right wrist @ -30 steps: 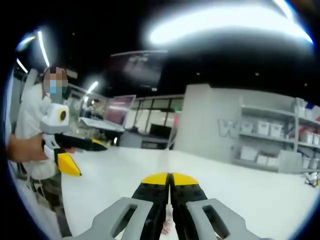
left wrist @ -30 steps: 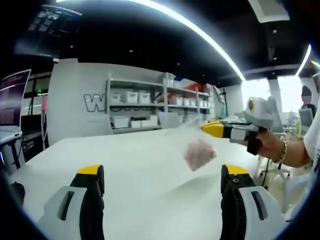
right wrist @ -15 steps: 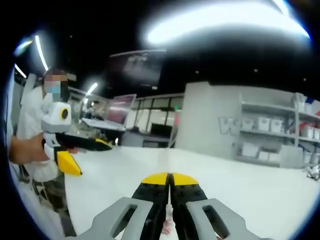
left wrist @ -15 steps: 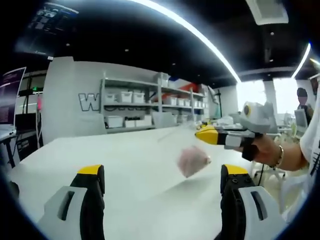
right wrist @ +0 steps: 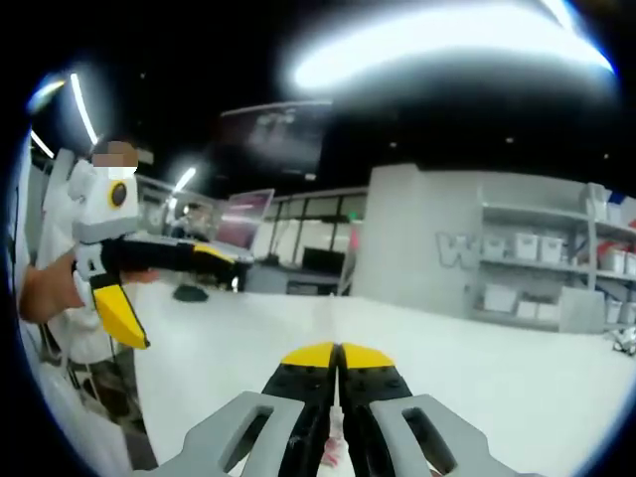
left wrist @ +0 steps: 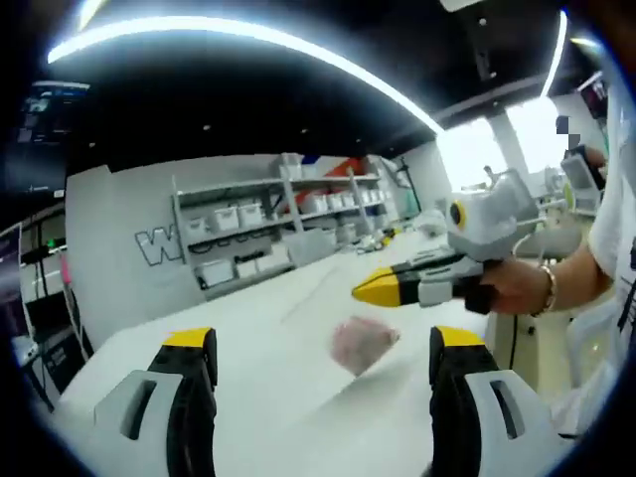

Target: Open the resealable bag by pulling the two sides of the seal apart until the entire bag opening is separated and visibly accessible.

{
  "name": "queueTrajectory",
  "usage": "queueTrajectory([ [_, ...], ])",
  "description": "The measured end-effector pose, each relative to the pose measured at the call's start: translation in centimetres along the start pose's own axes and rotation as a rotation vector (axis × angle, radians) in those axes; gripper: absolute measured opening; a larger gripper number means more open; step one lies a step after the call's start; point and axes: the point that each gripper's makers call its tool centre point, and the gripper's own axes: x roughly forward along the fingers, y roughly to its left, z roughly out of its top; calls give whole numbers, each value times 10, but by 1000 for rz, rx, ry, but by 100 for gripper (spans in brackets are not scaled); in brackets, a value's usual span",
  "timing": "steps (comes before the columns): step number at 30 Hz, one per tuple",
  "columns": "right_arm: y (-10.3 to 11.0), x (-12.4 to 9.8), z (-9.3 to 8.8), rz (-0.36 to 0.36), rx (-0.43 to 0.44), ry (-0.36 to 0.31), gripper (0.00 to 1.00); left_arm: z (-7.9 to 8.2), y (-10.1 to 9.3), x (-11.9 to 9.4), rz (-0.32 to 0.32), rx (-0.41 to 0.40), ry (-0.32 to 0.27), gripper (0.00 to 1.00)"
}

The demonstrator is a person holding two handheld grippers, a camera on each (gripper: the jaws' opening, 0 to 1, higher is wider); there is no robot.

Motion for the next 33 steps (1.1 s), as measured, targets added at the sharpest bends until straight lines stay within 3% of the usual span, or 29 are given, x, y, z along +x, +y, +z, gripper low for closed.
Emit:
queueTrajectory([
  [4,4,-3,2,11,-5,-5,0,1,0,1,0,22,8,86],
  [9,3,-5,3,8,-10,-9,0,-3,-13,6,-75,26,38,79],
  [18,3,-6,0,1,-18,-6,0,-8,-15,11,-106,30,54,75],
  [33,12,-6,-5,20,1,0,0,-20,-13,22,-154,89,82,54],
])
